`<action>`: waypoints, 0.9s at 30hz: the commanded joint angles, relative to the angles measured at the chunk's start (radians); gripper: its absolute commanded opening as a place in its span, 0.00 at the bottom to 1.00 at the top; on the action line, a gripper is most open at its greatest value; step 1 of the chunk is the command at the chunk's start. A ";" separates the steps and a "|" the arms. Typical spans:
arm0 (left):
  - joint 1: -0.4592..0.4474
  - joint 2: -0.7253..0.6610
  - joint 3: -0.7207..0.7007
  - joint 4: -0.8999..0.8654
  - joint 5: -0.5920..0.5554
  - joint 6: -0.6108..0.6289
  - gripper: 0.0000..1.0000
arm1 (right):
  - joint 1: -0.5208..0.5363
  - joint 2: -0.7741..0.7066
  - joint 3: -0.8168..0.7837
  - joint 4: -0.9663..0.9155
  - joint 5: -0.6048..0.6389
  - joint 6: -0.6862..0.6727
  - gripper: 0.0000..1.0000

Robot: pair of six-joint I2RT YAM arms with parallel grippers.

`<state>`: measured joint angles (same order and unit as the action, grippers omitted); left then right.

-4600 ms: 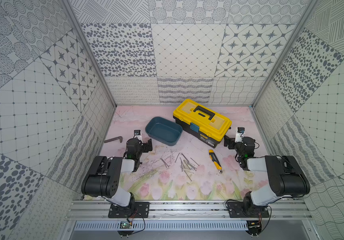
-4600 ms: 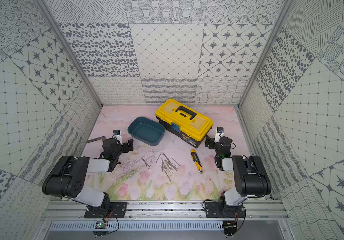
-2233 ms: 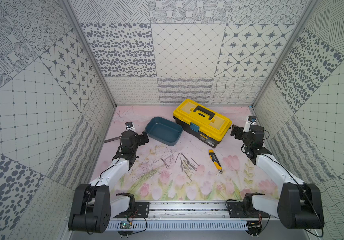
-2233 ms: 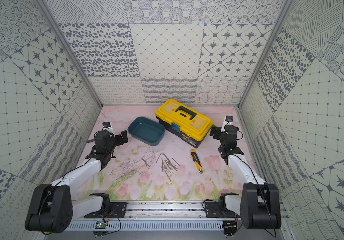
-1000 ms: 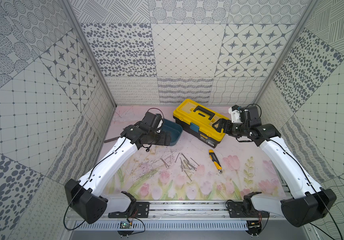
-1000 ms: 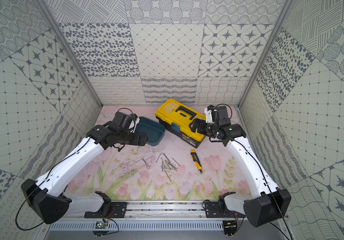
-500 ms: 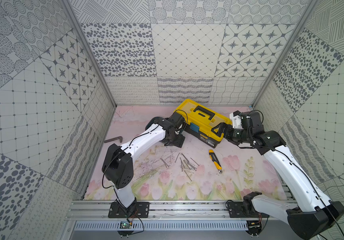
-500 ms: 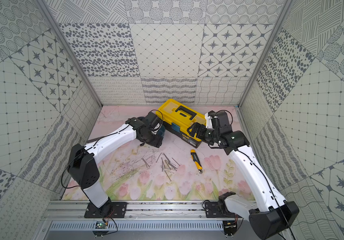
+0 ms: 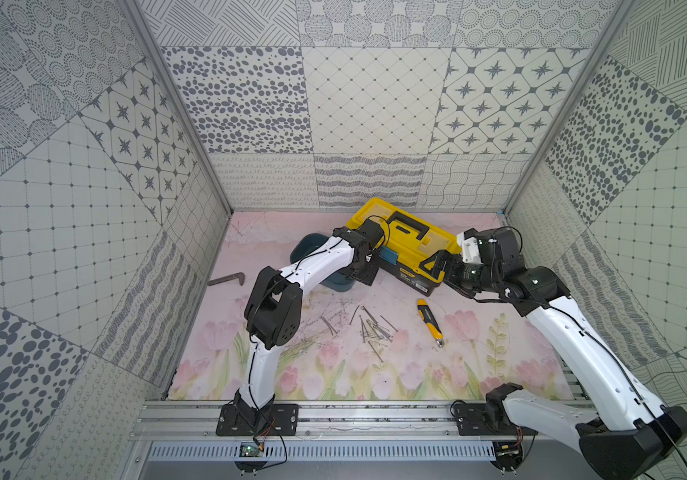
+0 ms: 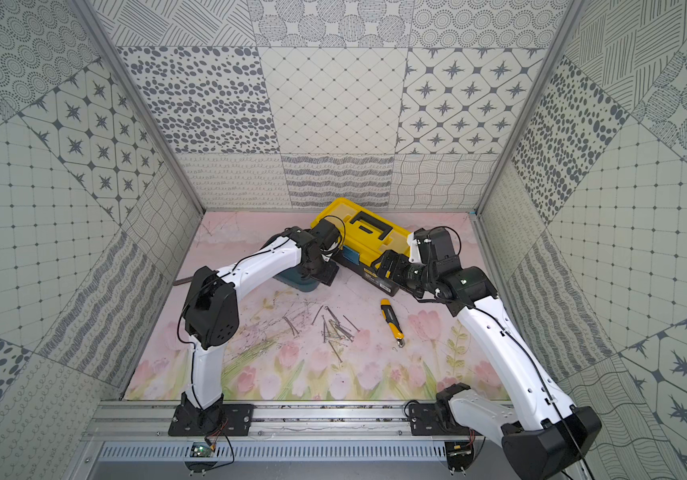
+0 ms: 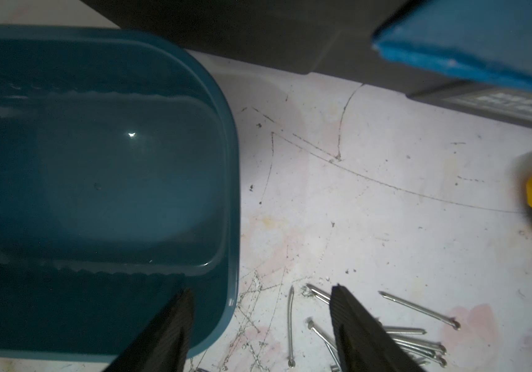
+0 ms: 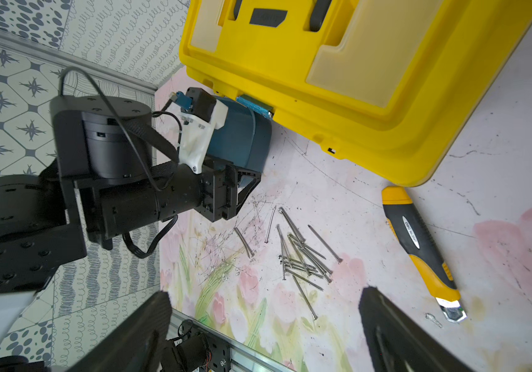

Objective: Put the nails on the desktop into the storage box
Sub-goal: Adjust the storage box at the center of the board.

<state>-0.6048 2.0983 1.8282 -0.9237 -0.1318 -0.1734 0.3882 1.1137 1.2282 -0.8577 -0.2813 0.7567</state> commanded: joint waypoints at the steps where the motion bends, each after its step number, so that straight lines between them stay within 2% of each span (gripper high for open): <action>1: 0.022 0.068 0.053 -0.051 -0.030 0.012 0.68 | 0.006 -0.022 -0.003 0.031 0.011 0.013 0.97; 10: 0.057 0.133 0.084 -0.057 -0.008 0.004 0.50 | 0.006 0.007 0.012 0.046 0.008 0.002 0.97; 20: 0.051 0.170 0.094 -0.096 0.025 -0.083 0.18 | 0.006 0.062 0.053 0.056 -0.006 -0.040 0.97; 27: 0.022 0.177 0.110 -0.094 0.047 -0.121 0.05 | 0.005 0.065 0.054 0.059 -0.018 -0.062 0.97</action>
<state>-0.5625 2.2623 1.9190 -1.0092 -0.1417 -0.2432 0.3889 1.1790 1.2495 -0.8402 -0.2886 0.7216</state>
